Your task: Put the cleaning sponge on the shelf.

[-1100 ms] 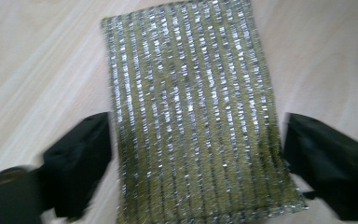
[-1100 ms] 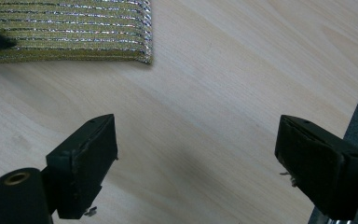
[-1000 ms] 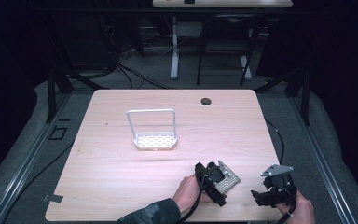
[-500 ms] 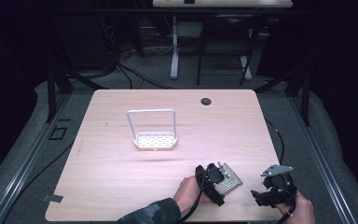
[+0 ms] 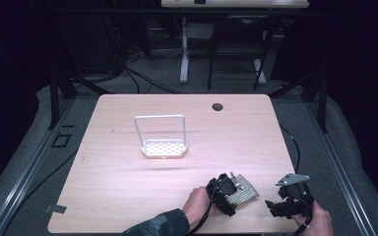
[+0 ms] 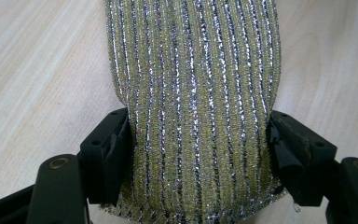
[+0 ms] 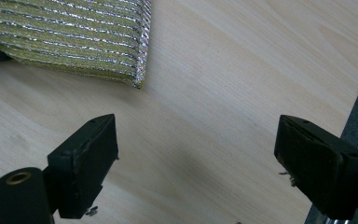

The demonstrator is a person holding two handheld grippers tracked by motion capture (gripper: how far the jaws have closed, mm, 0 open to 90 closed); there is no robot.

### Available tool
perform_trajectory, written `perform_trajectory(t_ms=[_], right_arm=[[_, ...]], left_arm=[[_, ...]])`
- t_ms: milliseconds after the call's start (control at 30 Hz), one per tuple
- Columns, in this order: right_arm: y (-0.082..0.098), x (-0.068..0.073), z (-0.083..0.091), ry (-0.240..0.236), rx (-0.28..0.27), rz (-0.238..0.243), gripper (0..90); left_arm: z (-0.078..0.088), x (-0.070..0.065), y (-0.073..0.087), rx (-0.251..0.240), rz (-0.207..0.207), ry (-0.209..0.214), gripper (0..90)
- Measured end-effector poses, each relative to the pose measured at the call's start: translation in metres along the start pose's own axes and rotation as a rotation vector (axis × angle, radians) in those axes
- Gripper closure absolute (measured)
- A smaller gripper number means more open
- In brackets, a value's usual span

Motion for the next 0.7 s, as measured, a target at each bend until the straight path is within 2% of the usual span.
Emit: perform_trajectory(t_ms=[300,467,700], right_arm=[[0.000,0.000,0.000,0.000,-0.003,0.000,12.7],[0.000,0.001,-0.002,-0.003,-0.002,-0.007,12.8],[0.000,0.001,-0.002,-0.004,-0.003,-0.009,12.9]], left_arm=[[0.016,0.009,0.003,-0.034,0.022,0.018,28.3],[0.027,0.013,0.005,-0.048,0.017,0.014,28.5],[0.041,0.022,0.010,-0.068,0.030,0.010,29.1]])
Point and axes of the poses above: each handheld gripper's, and its own axes: z roughly backward along the jaws, y roughly out of its underside, x roughly to its left, the point moved 9 cm from there along -z, roughly forward along the jaws, and after that the axes turned 15 degrees about -y, right-handed, at the moved point
